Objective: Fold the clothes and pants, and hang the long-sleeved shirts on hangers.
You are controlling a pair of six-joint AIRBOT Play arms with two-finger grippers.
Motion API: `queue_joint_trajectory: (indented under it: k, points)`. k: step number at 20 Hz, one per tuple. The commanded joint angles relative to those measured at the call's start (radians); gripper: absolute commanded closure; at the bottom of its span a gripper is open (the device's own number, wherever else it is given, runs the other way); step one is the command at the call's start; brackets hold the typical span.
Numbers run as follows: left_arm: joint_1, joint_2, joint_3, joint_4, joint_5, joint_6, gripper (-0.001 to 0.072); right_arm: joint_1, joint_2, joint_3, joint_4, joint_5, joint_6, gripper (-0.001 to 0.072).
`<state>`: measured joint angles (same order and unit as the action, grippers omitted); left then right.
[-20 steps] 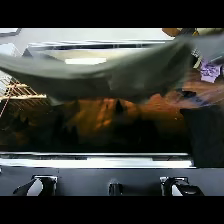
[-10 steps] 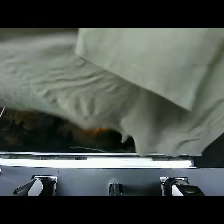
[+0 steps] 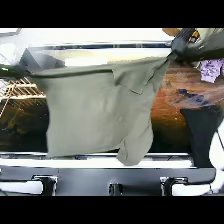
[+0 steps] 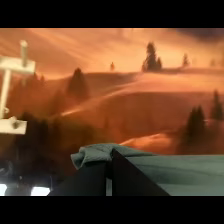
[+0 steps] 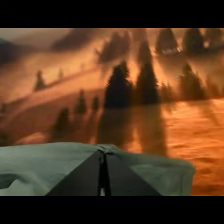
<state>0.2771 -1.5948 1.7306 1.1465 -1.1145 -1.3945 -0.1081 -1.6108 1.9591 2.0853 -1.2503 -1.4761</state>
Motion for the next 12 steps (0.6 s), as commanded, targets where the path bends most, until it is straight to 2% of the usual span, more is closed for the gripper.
queue_joint_trajectory:
  k: [1, 3, 5, 10, 12]
  points:
    - [-0.060, -0.248, 0.005, -0.001, 0.154, 0.012, 0.0697, 0.007, -0.231, -0.008, 0.006, 0.119, -0.042, 0.0689]
    - [-0.081, -0.295, 0.005, -0.001, 0.211, 0.016, 0.0696, 0.022, -0.303, -0.008, 0.019, 0.183, -0.103, 0.0689]
    - [-0.097, -0.298, 0.005, -0.001, 0.203, 0.026, 0.0697, 0.039, -0.338, -0.008, 0.006, 0.181, -0.121, 0.0689]
    - [-0.104, -0.276, 0.004, 0.000, -0.090, -0.005, 0.0696, 0.036, -0.328, -0.007, -0.142, -0.051, -0.067, 0.0689]
    - [-0.104, -0.283, 0.003, 0.007, -0.151, -0.023, 0.0696, 0.037, -0.330, -0.008, -0.187, -0.161, -0.065, 0.0689]
